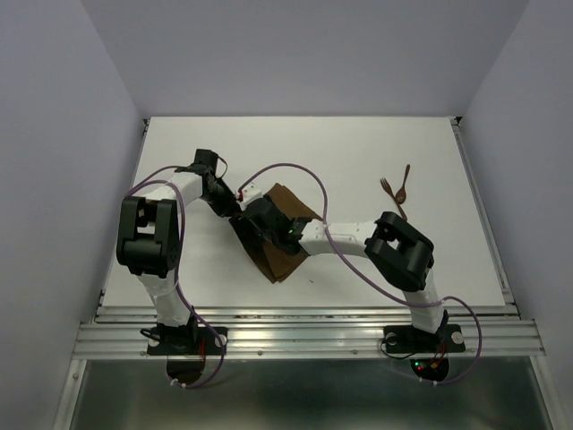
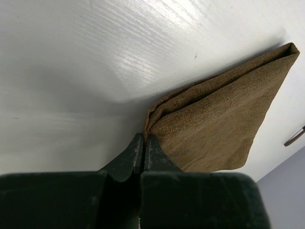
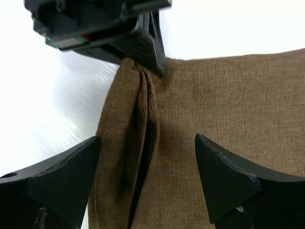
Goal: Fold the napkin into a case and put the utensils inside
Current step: Fold the lower triangle-folded napkin at the center of the board.
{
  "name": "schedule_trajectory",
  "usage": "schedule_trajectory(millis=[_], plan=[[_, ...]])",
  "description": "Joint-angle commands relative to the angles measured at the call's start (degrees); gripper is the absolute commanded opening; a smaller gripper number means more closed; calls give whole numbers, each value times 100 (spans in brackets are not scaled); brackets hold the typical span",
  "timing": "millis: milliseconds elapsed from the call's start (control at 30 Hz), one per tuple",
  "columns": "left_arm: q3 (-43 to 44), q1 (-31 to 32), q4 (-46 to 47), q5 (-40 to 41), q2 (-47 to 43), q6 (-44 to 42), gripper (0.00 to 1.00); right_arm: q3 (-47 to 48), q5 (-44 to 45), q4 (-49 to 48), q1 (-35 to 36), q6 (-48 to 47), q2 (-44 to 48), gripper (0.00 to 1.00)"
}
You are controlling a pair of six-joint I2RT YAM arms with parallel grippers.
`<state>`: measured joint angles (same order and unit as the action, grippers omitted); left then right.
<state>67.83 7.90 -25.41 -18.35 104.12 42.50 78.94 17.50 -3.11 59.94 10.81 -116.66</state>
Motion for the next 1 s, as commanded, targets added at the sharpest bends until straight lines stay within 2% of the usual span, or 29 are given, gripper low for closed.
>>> schedule_trajectory(millis=[0,267,500,967], plan=[[-86,1,-61,16,-243,-5,0,359,325,-559,105,-123,-76,85],[-86,1,-43,7,-243,-14,0,386,289,-515,167,-114,3,84],[-130,1,-26,-11,-234,-5,0,746,500,-295,167,-79,-427,85],[-130,1,-26,-28,-286,4,0,1062,658,-242,220,-26,-884,68]])
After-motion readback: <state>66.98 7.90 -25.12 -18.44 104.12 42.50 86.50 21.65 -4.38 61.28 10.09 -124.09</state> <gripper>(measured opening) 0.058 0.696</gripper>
